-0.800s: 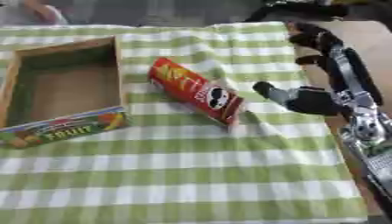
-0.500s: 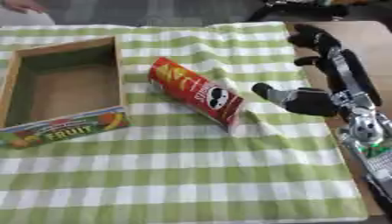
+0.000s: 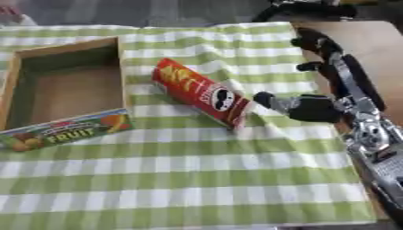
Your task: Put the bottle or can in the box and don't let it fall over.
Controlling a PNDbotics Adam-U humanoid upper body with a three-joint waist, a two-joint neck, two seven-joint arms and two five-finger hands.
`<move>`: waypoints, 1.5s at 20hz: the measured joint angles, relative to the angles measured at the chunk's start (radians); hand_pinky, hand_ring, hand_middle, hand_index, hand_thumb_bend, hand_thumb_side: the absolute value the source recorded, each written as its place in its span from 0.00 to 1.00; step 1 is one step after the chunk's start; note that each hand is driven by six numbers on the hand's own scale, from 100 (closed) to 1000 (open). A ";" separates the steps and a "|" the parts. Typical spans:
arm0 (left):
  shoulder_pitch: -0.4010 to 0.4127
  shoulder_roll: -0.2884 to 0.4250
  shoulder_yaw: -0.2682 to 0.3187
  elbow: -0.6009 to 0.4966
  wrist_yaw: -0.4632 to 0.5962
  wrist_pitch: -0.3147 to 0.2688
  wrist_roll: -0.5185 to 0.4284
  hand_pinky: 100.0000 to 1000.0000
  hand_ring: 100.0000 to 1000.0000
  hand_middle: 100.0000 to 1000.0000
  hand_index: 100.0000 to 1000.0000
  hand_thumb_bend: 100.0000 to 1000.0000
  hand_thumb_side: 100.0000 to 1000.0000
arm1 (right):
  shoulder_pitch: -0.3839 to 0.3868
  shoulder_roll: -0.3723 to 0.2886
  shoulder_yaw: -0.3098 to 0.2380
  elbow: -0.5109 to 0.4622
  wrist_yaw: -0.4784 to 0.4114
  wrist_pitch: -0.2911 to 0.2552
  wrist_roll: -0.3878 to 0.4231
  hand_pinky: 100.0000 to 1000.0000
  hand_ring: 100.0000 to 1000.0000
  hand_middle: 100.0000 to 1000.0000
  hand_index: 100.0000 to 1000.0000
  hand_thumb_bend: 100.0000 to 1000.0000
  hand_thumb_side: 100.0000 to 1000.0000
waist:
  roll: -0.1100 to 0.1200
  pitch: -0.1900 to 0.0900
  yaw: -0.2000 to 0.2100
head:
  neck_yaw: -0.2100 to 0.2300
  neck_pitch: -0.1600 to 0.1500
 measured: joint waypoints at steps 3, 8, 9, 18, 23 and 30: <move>0.000 0.000 0.000 0.000 0.000 0.000 0.000 0.55 0.60 0.58 0.70 0.00 0.61 | -0.002 0.001 0.013 0.000 0.031 0.018 0.023 0.72 0.93 0.80 0.92 0.74 0.10 | 0.000 0.000 0.001 | -0.001 0.000; 0.000 0.000 0.000 0.000 0.000 0.000 0.000 0.55 0.60 0.58 0.70 0.00 0.61 | -0.017 0.002 0.035 0.000 0.087 0.052 0.063 0.74 0.94 0.83 0.93 0.76 0.13 | 0.000 0.000 0.004 | -0.001 0.000; 0.000 0.000 0.000 0.000 0.000 0.000 0.000 0.55 0.60 0.58 0.70 0.00 0.61 | -0.018 0.002 0.038 0.000 0.099 0.059 0.071 0.75 0.95 0.83 0.94 0.76 0.14 | 0.000 0.000 0.004 | -0.001 0.000; 0.000 0.000 0.000 0.000 0.000 -0.002 -0.002 0.55 0.60 0.58 0.70 0.00 0.61 | -0.026 0.013 0.072 0.000 0.195 0.122 0.135 0.77 0.98 0.85 0.99 0.79 0.24 | 0.000 -0.001 0.006 | -0.002 0.000; 0.000 0.000 0.000 0.000 0.000 -0.003 -0.002 0.55 0.60 0.58 0.70 0.00 0.61 | -0.026 0.031 0.090 0.000 0.197 0.154 0.132 0.76 0.97 0.85 0.99 0.80 0.24 | 0.000 -0.001 0.007 | -0.003 0.000; 0.000 0.000 0.000 0.000 0.000 -0.004 -0.004 0.55 0.60 0.58 0.70 0.00 0.61 | -0.026 0.055 0.114 0.000 0.170 0.199 0.100 0.75 0.97 0.84 0.98 0.81 0.22 | 0.000 -0.001 0.008 | -0.007 0.000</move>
